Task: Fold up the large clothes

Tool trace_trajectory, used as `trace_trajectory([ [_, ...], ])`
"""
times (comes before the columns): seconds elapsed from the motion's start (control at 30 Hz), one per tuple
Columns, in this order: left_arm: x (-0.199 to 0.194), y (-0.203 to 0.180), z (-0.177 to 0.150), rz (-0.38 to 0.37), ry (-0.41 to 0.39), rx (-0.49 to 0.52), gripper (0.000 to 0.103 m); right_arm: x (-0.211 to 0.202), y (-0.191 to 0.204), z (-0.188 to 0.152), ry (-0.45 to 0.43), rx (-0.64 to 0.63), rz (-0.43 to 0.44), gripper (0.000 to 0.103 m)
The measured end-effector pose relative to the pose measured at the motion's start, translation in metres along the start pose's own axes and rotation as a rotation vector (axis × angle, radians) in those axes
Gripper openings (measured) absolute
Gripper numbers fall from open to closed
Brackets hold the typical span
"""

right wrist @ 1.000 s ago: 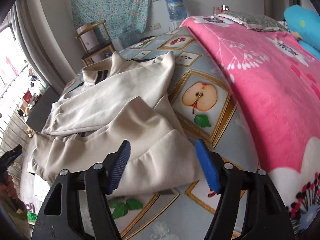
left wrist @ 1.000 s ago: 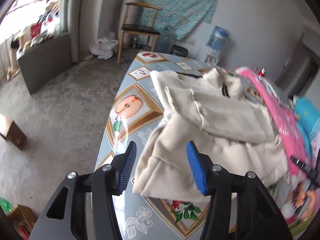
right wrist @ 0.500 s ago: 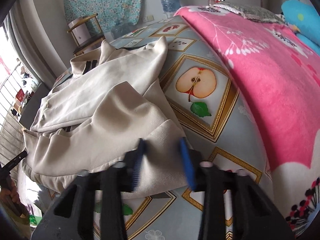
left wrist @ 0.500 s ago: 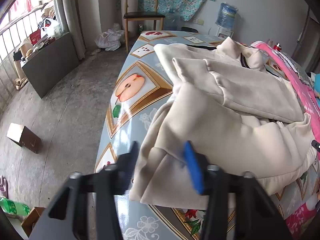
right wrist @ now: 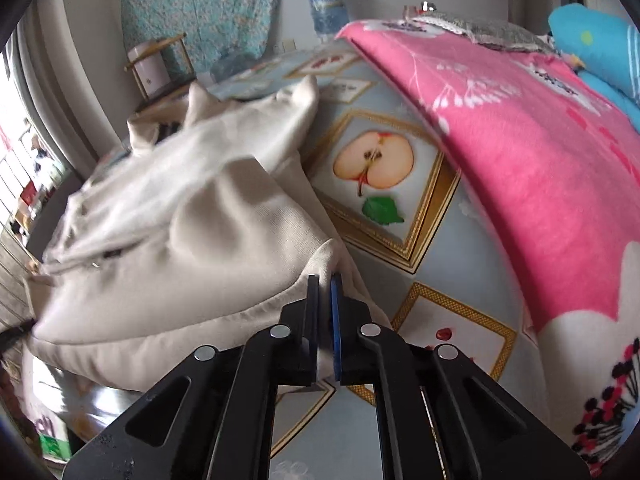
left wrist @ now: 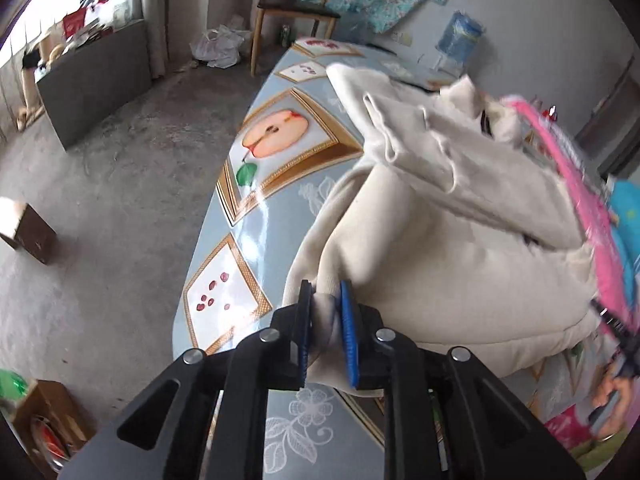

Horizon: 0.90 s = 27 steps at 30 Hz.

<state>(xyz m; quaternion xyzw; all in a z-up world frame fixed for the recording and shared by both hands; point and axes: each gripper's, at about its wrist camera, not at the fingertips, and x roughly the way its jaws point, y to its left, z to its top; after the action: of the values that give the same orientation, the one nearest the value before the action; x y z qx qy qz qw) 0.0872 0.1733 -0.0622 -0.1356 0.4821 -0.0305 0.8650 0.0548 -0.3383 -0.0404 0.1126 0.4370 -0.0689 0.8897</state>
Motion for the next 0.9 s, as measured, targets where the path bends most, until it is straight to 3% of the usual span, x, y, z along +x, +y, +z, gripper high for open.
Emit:
trace_trajectory([
  [0.07, -0.007, 0.001, -0.002, -0.004, -0.01, -0.001, 0.026, -0.005, 0.003, 0.001, -0.004, -0.004, -0.017, 0.009],
  [0.13, -0.017, 0.001, -0.002, 0.015, -0.041, 0.013, 0.036, -0.014, 0.002, 0.002, -0.012, 0.006, -0.036, 0.028],
  [0.17, -0.023, 0.0, -0.002, 0.033, -0.062, 0.02, 0.04, -0.019, 0.001, 0.003, -0.023, 0.014, -0.053, 0.045],
  [0.2, -0.03, -0.002, -0.001, 0.047, -0.087, 0.026, 0.04, -0.028, -0.002, 0.004, -0.041, 0.024, -0.068, 0.054],
  [0.33, -0.055, -0.019, 0.005, 0.068, -0.182, 0.072, 0.045, -0.056, -0.003, 0.011, -0.088, 0.06, 0.002, 0.06],
  [0.43, -0.063, -0.042, 0.009, 0.007, -0.216, 0.126, 0.052, -0.065, 0.011, 0.017, -0.086, 0.05, 0.125, 0.066],
  [0.6, -0.039, -0.093, 0.007, -0.099, -0.123, 0.228, 0.054, -0.045, 0.064, 0.024, 0.001, 0.003, 0.336, 0.067],
  [0.77, -0.005, -0.135, -0.007, -0.178, 0.002, 0.31, 0.054, -0.016, 0.115, 0.018, 0.103, -0.116, 0.342, 0.067],
  [0.9, 0.022, -0.152, -0.018, -0.131, 0.059, 0.37, 0.054, 0.002, 0.145, 0.008, 0.18, -0.198, 0.365, 0.067],
])
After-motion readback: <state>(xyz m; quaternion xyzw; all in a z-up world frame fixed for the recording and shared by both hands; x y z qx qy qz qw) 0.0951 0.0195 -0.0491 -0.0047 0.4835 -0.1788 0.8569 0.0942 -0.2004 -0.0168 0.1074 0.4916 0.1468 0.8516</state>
